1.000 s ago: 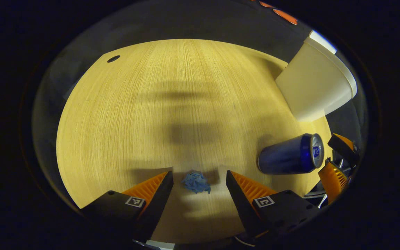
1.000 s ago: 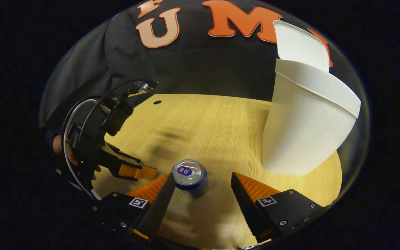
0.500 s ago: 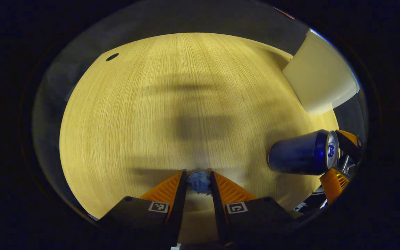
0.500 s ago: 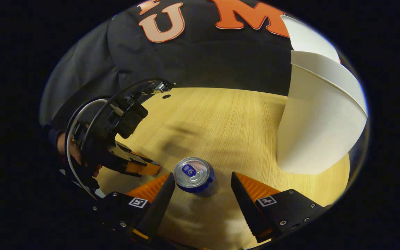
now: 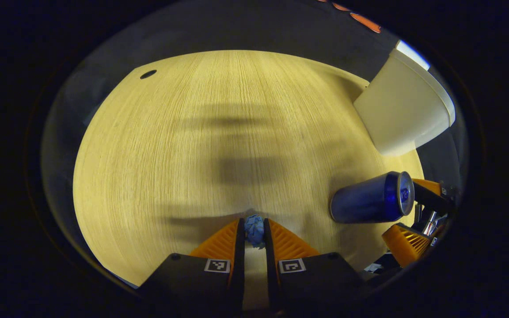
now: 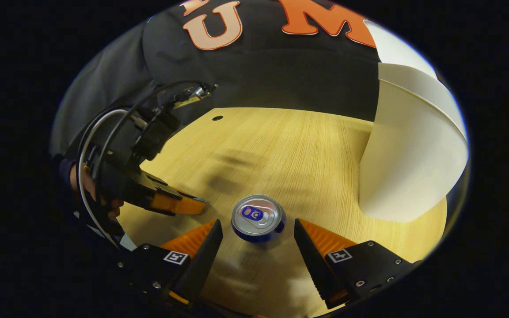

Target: Press the lid of the desktop garbage bin to open it, pick up the crumpled paper on the desktop and throw it into the bin, then pick up the pop can on the desktop and drop it into the bin, and finally close the garbage bin lid.

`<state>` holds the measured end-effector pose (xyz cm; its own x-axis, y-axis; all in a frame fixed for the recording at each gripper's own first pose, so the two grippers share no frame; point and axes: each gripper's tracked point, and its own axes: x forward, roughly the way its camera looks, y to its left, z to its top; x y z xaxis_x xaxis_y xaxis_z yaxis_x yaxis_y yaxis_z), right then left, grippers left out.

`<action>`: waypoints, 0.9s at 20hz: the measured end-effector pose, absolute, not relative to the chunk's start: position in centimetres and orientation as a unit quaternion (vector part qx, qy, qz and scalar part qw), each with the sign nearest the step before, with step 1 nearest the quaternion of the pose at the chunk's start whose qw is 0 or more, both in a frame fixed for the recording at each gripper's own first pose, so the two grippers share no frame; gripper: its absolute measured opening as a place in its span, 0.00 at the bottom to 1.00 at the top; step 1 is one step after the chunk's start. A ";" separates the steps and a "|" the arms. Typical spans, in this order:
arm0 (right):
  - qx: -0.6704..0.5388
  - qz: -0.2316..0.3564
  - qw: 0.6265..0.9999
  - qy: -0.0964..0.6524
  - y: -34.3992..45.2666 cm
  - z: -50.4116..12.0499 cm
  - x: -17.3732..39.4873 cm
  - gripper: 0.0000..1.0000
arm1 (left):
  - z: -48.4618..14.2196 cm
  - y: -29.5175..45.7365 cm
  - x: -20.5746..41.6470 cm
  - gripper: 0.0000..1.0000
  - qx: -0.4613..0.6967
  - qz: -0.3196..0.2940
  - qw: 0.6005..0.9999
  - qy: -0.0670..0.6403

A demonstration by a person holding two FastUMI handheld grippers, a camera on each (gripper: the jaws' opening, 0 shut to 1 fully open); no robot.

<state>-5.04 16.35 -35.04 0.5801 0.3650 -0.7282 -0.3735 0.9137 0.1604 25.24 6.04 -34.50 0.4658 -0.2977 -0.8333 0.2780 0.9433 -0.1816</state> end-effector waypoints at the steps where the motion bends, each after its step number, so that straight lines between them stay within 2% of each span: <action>1: -0.004 0.207 0.889 0.408 16.1 -35.7 -4.9 0.98 | -34.5 6.0 25.2 0.26 -0.010 -0.168 0.856 0.489; 8: 0.005 0.199 0.892 0.407 15.4 -41.3 -3.0 0.98 | -34.2 5.6 24.6 0.26 -0.023 -0.175 0.847 0.501; 18: -0.023 0.187 0.891 0.413 20.8 -54.4 -0.1 0.97 | -25.9 7.5 26.0 0.26 -0.019 -0.162 0.889 0.427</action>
